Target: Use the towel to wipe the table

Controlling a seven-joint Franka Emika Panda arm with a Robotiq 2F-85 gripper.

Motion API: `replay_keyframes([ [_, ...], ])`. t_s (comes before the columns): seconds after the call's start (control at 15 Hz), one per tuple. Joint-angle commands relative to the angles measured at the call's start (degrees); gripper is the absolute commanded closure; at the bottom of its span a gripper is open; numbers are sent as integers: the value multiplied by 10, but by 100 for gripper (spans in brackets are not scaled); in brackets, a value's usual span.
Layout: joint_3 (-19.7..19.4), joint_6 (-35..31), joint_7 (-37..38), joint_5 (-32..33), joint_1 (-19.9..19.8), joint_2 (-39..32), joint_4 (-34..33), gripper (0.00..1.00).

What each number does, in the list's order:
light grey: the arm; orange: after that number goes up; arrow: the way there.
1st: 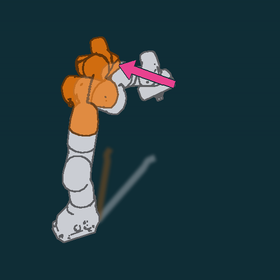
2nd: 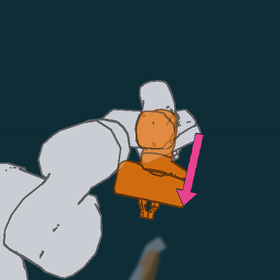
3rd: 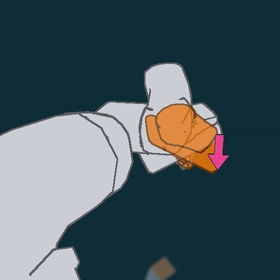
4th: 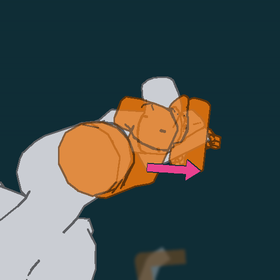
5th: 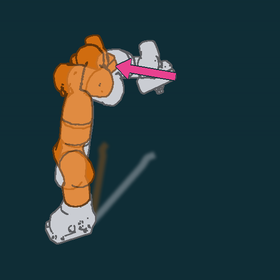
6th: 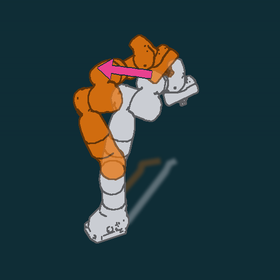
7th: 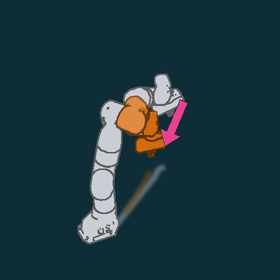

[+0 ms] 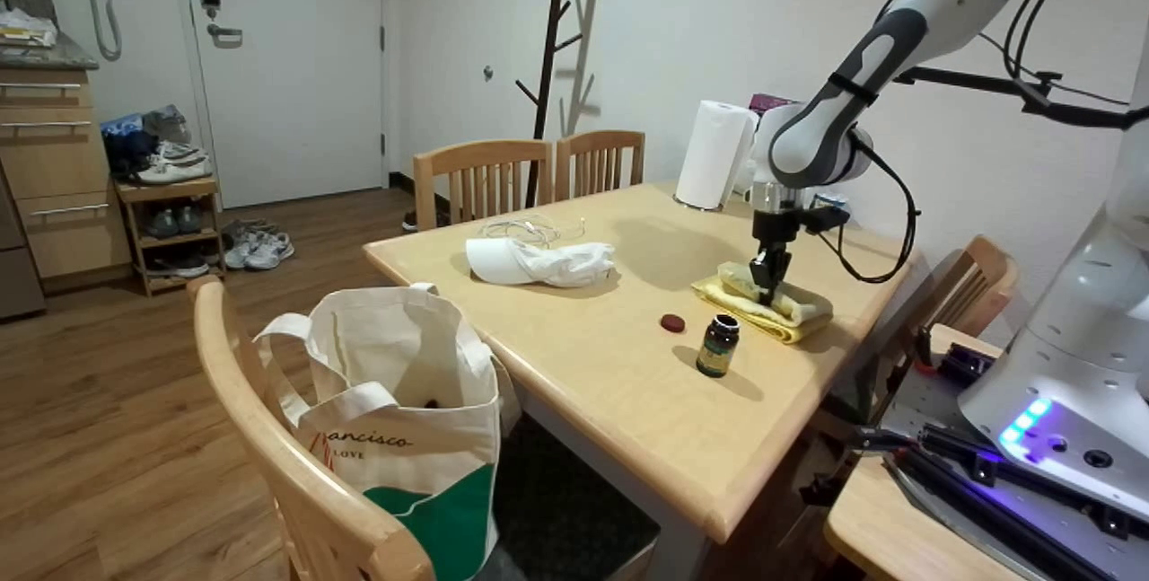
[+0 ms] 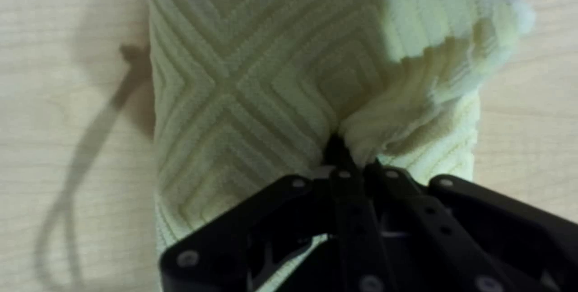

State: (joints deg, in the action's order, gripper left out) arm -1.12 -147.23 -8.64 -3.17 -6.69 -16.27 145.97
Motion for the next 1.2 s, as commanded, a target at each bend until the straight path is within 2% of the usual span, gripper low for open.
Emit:
replay_keyframes([
  [0.0, 12, -32, -12, -16, 3, -7, -2, 99],
  [0.27, 18, -46, -3, -1, 17, -30, -56, 99],
  [0.53, 30, -38, -10, -16, 15, -54, -138, 99],
  [1.13, 19, -4, 4, 12, 23, -180, -402, 99],
])
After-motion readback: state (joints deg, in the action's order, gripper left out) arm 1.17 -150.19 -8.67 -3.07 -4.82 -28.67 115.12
